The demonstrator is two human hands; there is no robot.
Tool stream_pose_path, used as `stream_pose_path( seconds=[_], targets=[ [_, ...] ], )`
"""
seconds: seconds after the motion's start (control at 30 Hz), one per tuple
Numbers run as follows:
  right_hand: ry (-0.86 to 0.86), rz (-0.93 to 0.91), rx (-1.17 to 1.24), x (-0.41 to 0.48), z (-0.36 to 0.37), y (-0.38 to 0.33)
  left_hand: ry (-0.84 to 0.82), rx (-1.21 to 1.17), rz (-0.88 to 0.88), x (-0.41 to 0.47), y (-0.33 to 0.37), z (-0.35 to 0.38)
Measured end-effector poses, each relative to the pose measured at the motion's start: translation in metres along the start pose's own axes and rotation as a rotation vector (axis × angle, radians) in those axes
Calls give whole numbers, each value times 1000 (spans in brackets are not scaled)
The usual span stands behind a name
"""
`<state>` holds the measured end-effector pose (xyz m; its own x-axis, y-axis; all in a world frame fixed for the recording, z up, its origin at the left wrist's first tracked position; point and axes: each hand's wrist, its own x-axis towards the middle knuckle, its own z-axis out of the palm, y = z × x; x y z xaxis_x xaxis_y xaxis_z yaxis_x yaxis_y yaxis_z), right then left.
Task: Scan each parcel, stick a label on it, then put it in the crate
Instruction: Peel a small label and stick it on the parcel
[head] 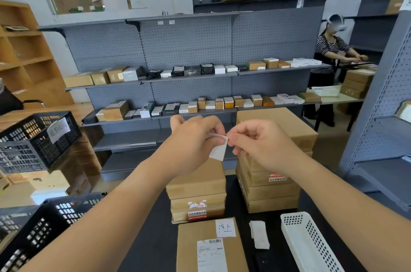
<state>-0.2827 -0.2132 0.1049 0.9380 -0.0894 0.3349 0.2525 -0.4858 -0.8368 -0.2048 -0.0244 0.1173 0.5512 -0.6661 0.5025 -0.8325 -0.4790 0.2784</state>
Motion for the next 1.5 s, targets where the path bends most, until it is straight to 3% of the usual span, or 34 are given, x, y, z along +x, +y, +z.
stream_pose_path(
  seconds=[0.47, 0.97, 1.1, 1.27, 1.4, 1.5],
  targets=[
    [-39, -9, -78, 2, -5, -6, -59, -3, -8, 9, 3, -5],
    [-95, 25, -10, -1, -5, -4, -111, -19, 5, 10, 12, -8],
    [-84, 62, 128, -4, -2, -1, 17, -47, 28, 7, 12, -5],
    [81, 107, 339, -7, 8, 5, 462, -68, -27, -2, 20, 10],
    [149, 56, 356, -9, 15, 9, 372, -335, -204, -8, 38, 17],
    [170, 8, 372, -12, 20, 12, 307, -394, -298, -12, 46, 21]
  ],
)
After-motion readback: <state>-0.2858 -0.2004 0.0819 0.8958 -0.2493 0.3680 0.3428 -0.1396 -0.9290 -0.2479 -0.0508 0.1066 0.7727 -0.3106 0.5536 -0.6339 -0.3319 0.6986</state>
